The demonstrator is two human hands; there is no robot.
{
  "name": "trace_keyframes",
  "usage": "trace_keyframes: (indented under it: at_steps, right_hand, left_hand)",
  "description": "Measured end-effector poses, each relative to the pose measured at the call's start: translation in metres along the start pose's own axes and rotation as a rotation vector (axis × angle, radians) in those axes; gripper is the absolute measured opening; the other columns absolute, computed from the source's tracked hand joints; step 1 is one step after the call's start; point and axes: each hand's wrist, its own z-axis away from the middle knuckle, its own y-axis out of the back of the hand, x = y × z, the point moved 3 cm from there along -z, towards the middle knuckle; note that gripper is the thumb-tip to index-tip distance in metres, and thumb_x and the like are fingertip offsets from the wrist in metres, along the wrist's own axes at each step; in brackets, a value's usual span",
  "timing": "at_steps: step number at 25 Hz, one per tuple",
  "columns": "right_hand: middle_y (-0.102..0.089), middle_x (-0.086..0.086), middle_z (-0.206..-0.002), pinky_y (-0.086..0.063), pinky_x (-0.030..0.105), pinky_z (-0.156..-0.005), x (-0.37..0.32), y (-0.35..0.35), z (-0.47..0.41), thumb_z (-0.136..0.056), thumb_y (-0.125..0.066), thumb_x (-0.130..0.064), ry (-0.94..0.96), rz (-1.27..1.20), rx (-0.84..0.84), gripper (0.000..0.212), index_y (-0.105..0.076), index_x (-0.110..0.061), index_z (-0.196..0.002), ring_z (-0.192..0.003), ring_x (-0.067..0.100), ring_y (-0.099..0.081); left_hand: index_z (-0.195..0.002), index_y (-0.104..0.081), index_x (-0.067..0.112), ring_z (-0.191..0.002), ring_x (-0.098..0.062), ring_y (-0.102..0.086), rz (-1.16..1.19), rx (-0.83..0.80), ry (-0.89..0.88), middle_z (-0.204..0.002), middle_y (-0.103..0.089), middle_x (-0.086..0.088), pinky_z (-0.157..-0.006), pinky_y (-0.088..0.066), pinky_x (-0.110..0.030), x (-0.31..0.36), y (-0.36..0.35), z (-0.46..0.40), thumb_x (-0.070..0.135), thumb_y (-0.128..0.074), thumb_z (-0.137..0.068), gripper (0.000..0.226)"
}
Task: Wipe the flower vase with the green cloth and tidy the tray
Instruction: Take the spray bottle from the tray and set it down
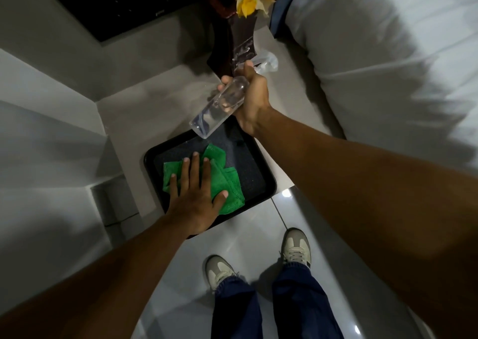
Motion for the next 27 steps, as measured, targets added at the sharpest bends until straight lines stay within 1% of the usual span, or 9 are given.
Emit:
trace_keyframes:
  at_steps: [3, 6, 9, 13, 16, 18, 21, 24, 27]
  right_hand:
    - [-0.059, 0.009, -0.074, -0.052, 0.041, -0.082, -0.001, -0.001, 0.006, -0.101, -0.043, -0.034, 0.068, -0.013, 0.03, 0.024, -0.053, -0.013, -0.097, -0.07, 0.023, -0.059]
    - [-0.062, 0.009, -0.077, -0.053, 0.04, -0.077, 0.004, -0.014, 0.018, -0.094, -0.052, -0.029, 0.174, -0.001, 0.038, 0.03, -0.051, -0.01, -0.117, -0.073, 0.022, -0.062]
    - [-0.064, 0.018, -0.099, -0.053, 0.046, -0.084, 0.009, -0.041, 0.031, -0.081, -0.057, -0.019, 0.404, 0.219, 0.0, 0.035, -0.042, -0.016, -0.112, -0.092, 0.03, -0.063]
    - [-0.06, 0.002, -0.096, -0.049, 0.015, -0.08, 0.018, -0.074, 0.038, -0.09, -0.056, -0.008, 0.777, 0.674, -0.187, 0.038, -0.04, 0.002, -0.123, -0.088, 0.001, -0.06]
    - [-0.06, 0.014, -0.111, -0.047, 0.023, -0.087, 0.024, -0.081, 0.026, -0.093, -0.055, -0.007, 0.829, 1.009, -0.328, 0.046, -0.035, 0.003, -0.134, -0.102, 0.02, -0.06]
    - [-0.057, 0.009, -0.112, -0.043, 0.022, -0.088, 0.028, -0.078, 0.019, -0.093, -0.054, -0.008, 0.82, 1.14, -0.371, 0.051, -0.034, 0.002, -0.139, -0.102, 0.018, -0.056]
    - [-0.056, 0.011, -0.115, -0.043, 0.025, -0.093, 0.031, -0.069, 0.011, -0.095, -0.054, -0.016, 0.823, 1.254, -0.397, 0.057, -0.029, 0.003, -0.143, -0.106, 0.019, -0.055]
    - [-0.055, 0.019, -0.132, -0.042, 0.041, -0.106, 0.032, -0.066, 0.008, -0.096, -0.055, -0.028, 0.809, 1.318, -0.403, 0.066, -0.025, 0.002, -0.146, -0.123, 0.027, -0.054]
    - [-0.035, 0.011, -0.157, -0.029, 0.051, -0.117, 0.03, -0.06, 0.015, -0.09, -0.058, -0.049, 0.728, 1.375, -0.355, 0.089, -0.01, -0.009, -0.153, -0.143, 0.026, -0.035]
  left_hand:
    - [-0.147, 0.03, 0.025, -0.145, -0.019, 0.031, 0.006, -0.044, 0.011, -0.161, 0.03, -0.001, -0.116, 0.013, -0.05, 0.0, 0.001, -0.003, 0.067, -0.021, -0.089, 0.088]
    - [-0.135, 0.042, 0.027, -0.145, -0.022, 0.032, -0.008, -0.111, 0.034, -0.158, 0.036, -0.002, -0.116, 0.016, -0.051, 0.003, 0.004, -0.002, 0.066, -0.021, -0.091, 0.086]
    - [-0.139, 0.038, 0.025, -0.144, -0.022, 0.033, 0.013, -0.13, 0.027, -0.149, 0.047, 0.003, -0.116, 0.014, -0.053, 0.005, 0.007, 0.0, 0.064, -0.022, -0.092, 0.086]
    - [-0.15, 0.024, 0.021, -0.146, -0.024, 0.03, 0.033, -0.092, 0.02, -0.158, 0.036, -0.003, -0.117, 0.012, -0.053, 0.006, 0.01, 0.002, 0.064, -0.024, -0.093, 0.086]
    - [-0.153, 0.016, 0.019, -0.149, -0.026, 0.021, 0.014, -0.012, 0.003, -0.163, 0.024, -0.006, -0.118, 0.01, -0.052, 0.006, 0.009, 0.007, 0.063, -0.024, -0.094, 0.084]
    - [-0.153, 0.015, 0.019, -0.15, -0.027, 0.018, 0.018, 0.019, -0.005, -0.163, 0.021, -0.007, -0.118, 0.01, -0.051, 0.005, 0.008, 0.008, 0.063, -0.026, -0.093, 0.085]
    - [-0.153, 0.016, 0.02, -0.15, -0.025, 0.019, 0.049, 0.027, -0.014, -0.164, 0.021, -0.005, -0.117, 0.012, -0.05, 0.004, 0.006, 0.006, 0.063, -0.026, -0.093, 0.084]
    - [-0.152, 0.018, 0.02, -0.149, -0.025, 0.021, 0.061, 0.006, -0.015, -0.162, 0.025, -0.005, -0.117, 0.013, -0.05, 0.004, 0.006, 0.006, 0.063, -0.024, -0.093, 0.084]
    - [-0.153, 0.017, 0.02, -0.149, -0.024, 0.021, 0.066, 0.004, -0.018, -0.161, 0.026, -0.004, -0.118, 0.01, -0.051, 0.004, 0.009, 0.009, 0.06, -0.024, -0.094, 0.082]
